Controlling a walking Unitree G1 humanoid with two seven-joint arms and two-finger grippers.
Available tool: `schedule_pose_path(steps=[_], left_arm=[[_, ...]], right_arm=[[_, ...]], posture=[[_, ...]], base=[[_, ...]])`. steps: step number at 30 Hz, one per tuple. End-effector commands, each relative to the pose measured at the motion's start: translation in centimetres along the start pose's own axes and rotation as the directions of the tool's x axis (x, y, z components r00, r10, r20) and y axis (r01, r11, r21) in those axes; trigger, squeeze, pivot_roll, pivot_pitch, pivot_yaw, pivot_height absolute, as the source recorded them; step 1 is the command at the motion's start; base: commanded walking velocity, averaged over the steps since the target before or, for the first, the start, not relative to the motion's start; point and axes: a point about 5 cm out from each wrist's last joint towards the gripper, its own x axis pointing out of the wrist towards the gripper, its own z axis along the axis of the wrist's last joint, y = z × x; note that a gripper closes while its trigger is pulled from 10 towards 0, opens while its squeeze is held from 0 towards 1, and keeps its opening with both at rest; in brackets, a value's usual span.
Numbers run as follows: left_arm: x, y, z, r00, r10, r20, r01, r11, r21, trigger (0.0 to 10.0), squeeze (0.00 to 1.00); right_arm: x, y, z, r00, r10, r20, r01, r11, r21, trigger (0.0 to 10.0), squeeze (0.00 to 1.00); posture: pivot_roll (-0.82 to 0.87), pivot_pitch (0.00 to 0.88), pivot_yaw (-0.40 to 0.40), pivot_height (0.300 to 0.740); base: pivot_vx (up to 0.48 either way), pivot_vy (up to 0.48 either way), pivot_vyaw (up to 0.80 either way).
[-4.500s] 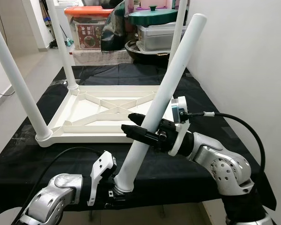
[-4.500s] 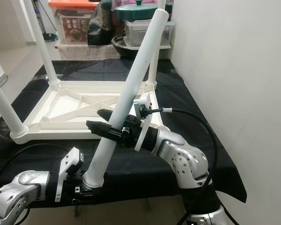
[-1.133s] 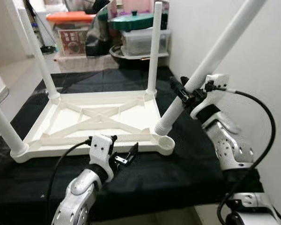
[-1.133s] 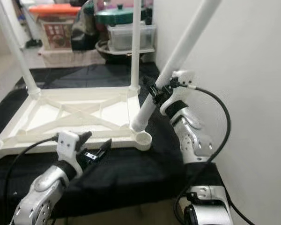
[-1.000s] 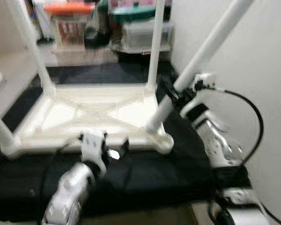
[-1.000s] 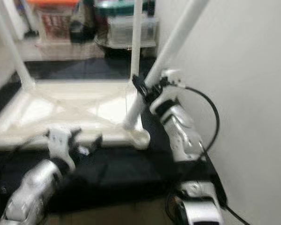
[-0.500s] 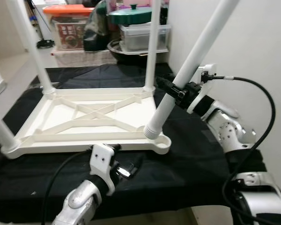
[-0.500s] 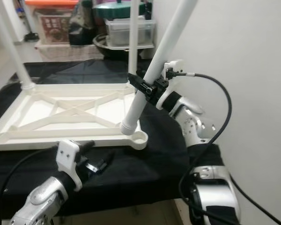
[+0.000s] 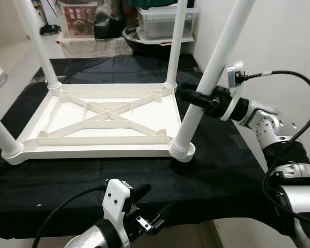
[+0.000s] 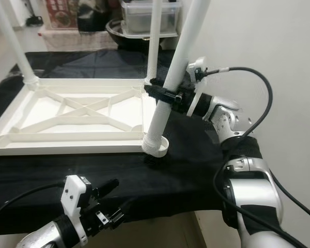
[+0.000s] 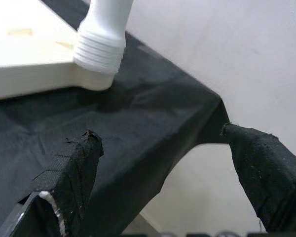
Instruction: Building children table
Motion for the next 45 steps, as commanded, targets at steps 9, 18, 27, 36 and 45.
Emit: schedule_pose_path(steps=[9,18,27,36,45], left_arm=[[-1.2,-1.0,-0.1,0.999,0.001,-0.045,-0.002,1.000,-0.026,10.0,0.00],[-1.5,-1.2,-0.2,0.998,0.001,-0.058,-0.002,1.000,-0.028,10.0,0.00],[-1.7,-1.4,-0.1,0.997,-0.001,-0.074,-0.001,1.000,-0.027,10.0,0.00],[-1.8,-1.5,-0.1,0.996,-0.006,-0.088,0.004,1.000,-0.029,10.0,0.00],[-1.8,-1.5,0.0,0.996,0.000,-0.091,-0.002,1.000,-0.026,10.0,0.00]], right_arm=[[0.7,-0.2,0.8,0.997,0.071,-0.040,-0.074,0.995,-0.073,10.0,0.00],[1.1,-0.5,0.7,0.993,0.066,-0.093,-0.075,0.992,-0.097,10.0,0.00],[0.5,-0.8,0.4,0.991,0.061,-0.121,-0.073,0.993,-0.090,10.0,0.00],[0.2,-1.3,0.1,0.990,-0.006,-0.140,-0.010,0.994,-0.111,10.0,0.00],[-0.1,-0.8,-0.2,0.983,0.102,-0.150,-0.110,0.993,-0.048,10.0,0.00]], posture=[[0.12,0.223,-0.026,0.740],[0.13,0.218,-0.030,0.740],[0.13,0.223,-0.028,0.740],[0.13,0.231,-0.024,0.740],[0.13,0.245,-0.024,0.740]], base=[[0.000,0.000,0.00],[0.000,0.000,0.00],[0.000,0.000,0.00],[0.000,0.000,0.00],[0.000,0.000,0.00]])
